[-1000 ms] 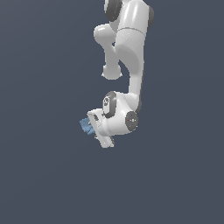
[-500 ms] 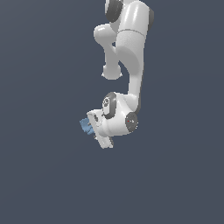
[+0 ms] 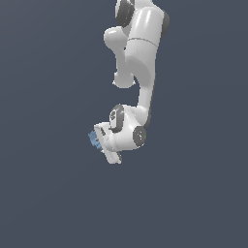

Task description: Pick up the object and move it to a goal position.

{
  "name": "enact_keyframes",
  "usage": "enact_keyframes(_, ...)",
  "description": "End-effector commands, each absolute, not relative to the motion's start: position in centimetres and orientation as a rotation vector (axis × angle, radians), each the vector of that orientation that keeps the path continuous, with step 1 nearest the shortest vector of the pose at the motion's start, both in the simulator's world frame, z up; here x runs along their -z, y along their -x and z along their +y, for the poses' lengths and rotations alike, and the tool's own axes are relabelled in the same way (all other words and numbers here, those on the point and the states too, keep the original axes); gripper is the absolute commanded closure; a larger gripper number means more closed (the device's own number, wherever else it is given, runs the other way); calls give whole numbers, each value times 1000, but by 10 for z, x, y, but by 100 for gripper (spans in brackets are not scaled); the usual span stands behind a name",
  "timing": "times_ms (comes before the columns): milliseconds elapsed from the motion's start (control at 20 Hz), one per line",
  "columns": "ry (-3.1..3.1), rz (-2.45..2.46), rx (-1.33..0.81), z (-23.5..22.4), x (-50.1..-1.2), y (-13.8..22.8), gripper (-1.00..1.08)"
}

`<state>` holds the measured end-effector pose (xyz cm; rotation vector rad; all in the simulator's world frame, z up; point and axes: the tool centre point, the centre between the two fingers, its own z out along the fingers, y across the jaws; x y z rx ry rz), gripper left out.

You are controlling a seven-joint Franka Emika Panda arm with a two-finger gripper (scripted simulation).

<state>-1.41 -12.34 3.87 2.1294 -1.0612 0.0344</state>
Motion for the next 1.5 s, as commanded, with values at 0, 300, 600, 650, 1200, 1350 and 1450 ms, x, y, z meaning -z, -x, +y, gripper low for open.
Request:
enact_keyframes(0,-2130,-1061,-36,-123,-38,14,108)
enact_keyframes(300,-2130,-1061,-36,-123,-38,14,108)
enact_keyframes(600,-2130,-1061,-36,-118,-42,15,108)
enact_keyframes(650,-2130,-1061,-36,-115,-44,16,108)
enact_keyframes(1200,-2131,-1059,-35,-34,-93,32,108)
enact_keyframes(1350,-2131,-1058,-35,-2,-113,38,108)
enact_keyframes(1450,-2131,-1058,-35,19,-126,42,108)
